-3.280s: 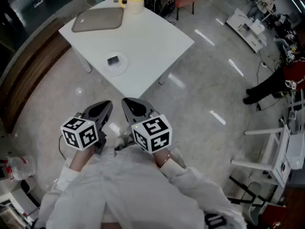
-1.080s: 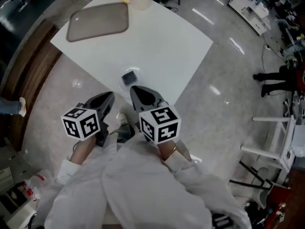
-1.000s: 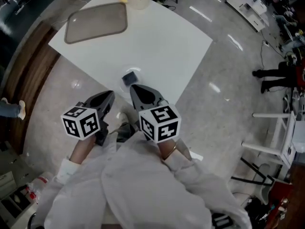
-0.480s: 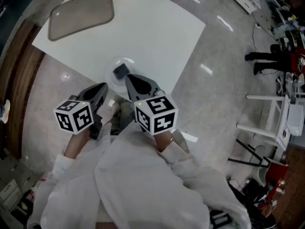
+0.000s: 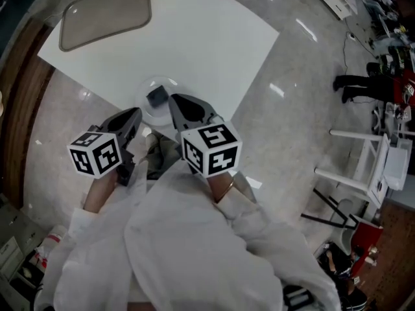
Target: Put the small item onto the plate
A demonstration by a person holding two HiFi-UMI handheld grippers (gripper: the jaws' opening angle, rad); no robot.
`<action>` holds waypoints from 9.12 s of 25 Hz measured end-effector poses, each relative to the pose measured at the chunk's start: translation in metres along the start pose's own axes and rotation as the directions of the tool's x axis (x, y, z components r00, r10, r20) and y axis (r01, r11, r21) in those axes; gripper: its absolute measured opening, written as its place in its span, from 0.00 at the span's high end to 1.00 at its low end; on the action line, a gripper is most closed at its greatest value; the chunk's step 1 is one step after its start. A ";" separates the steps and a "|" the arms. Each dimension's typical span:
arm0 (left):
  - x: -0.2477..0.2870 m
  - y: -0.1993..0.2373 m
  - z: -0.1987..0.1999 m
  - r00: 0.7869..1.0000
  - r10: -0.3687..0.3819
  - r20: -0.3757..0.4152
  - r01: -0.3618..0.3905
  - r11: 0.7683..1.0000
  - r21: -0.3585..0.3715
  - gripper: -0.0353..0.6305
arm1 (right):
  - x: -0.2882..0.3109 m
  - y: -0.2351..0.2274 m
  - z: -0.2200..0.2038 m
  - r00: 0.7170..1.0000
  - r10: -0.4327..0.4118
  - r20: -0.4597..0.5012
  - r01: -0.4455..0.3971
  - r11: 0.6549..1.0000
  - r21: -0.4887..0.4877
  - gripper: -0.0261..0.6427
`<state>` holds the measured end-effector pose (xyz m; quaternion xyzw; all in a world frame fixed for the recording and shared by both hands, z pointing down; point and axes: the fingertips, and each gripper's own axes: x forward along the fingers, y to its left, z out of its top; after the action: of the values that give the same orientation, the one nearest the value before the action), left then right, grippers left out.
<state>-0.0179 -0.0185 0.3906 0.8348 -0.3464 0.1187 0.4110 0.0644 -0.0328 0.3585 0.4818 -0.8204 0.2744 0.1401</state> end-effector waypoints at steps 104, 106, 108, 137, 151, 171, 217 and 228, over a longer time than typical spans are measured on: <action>0.017 0.053 -0.069 0.986 0.136 -0.097 -0.167 0.816 -0.553 0.86 | 0.029 -0.032 -0.122 0.910 0.091 -0.405 0.108 0.890 0.443 0.83; 0.018 0.054 -0.069 0.986 0.137 -0.096 -0.168 0.821 -0.546 0.87 | 0.029 -0.033 -0.122 0.912 0.087 -0.400 0.111 0.888 0.446 0.83; 0.021 0.054 -0.067 0.985 0.140 -0.096 -0.170 0.825 -0.539 0.87 | 0.030 -0.034 -0.122 0.918 0.091 -0.385 0.105 0.882 0.459 0.84; 0.011 0.046 -0.036 0.975 0.222 -0.034 -0.220 0.914 -0.341 0.86 | 0.036 -0.032 -0.081 0.956 0.160 -0.246 -0.043 0.906 0.422 0.87; 0.007 0.040 -0.034 0.969 0.245 0.036 -0.221 0.923 -0.315 0.86 | 0.033 -0.030 -0.074 0.965 0.189 -0.182 -0.105 0.915 0.390 0.87; 0.000 0.053 -0.020 0.989 0.144 -0.030 -0.147 0.964 -0.220 0.86 | 0.037 -0.016 -0.072 0.993 0.066 -0.100 -0.012 0.888 0.460 0.87; 0.004 0.289 0.167 0.993 0.069 -0.101 -0.092 0.963 -0.252 0.86 | 0.309 0.033 0.045 0.982 -0.003 -0.187 0.090 0.882 0.462 0.87; 0.014 0.300 0.166 0.984 0.065 -0.165 -0.108 0.958 -0.266 0.86 | 0.322 0.026 0.038 0.975 0.007 -0.223 0.107 0.862 0.495 0.87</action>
<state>-0.2248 -0.2794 0.4738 0.7424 -0.3628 0.1520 0.5423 -0.1171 -0.2742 0.4788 0.4897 -0.6871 0.5263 0.1052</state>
